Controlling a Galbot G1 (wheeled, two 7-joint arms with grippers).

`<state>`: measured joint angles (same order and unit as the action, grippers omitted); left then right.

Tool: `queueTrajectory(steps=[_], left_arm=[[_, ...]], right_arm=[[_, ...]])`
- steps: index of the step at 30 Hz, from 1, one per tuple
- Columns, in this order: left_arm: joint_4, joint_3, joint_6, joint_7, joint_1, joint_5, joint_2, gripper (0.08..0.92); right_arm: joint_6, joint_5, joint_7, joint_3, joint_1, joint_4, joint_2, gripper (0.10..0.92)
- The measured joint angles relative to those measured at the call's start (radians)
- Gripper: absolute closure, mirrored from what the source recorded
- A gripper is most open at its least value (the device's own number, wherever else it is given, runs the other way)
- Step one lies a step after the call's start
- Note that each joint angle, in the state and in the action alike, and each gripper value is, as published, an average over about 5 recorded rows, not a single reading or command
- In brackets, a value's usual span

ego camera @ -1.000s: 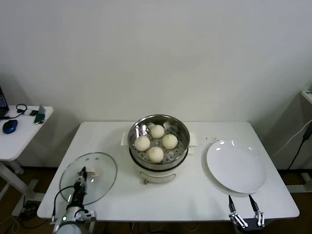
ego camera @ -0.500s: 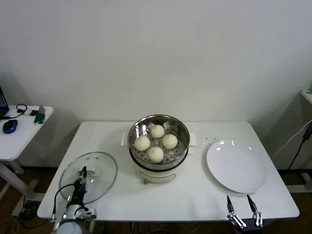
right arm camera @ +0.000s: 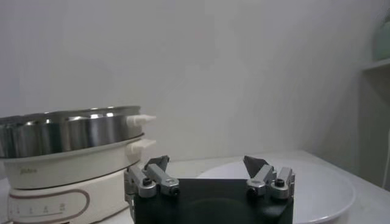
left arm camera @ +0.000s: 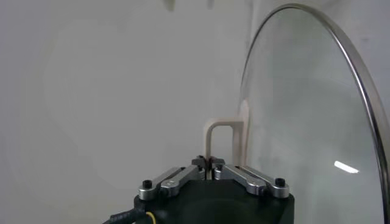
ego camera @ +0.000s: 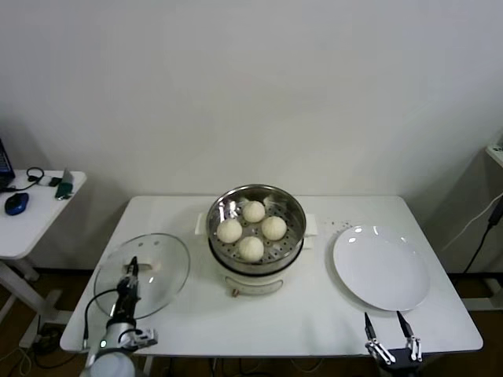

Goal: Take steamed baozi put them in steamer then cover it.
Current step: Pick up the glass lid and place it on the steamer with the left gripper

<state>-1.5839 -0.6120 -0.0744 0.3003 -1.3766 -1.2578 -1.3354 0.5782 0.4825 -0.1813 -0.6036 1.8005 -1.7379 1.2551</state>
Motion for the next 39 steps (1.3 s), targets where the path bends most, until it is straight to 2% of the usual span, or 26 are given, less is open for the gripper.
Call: queueTrajectory(steps=[8,24,31,39], left_arm=[[-0.138,0.03,-0.099,-0.066,-0.024,0.055,0.048,0.868],[-0.425,0.144,-0.447,-0.272,0.022,0.172,0.232,0.868],[-0.466,0.267,-0.562,-0.34,0.106,0.159,0.263,0.868],[-0.439,0.438,-0.64,-0.416,0.261,0.102,0.241,0.868]], right_arm=[[-0.002,-0.011,0.005,-0.002,0.001,-0.003,-0.003,0.203],[-0.03,-0.076,0.034,-0.007,-0.019,-0.018,0.017,0.203],[-0.042,-0.106,0.039,-0.003,-0.036,-0.019,0.034,0.203],[-0.046,-0.13,0.042,0.002,-0.052,-0.017,0.049,0.203]])
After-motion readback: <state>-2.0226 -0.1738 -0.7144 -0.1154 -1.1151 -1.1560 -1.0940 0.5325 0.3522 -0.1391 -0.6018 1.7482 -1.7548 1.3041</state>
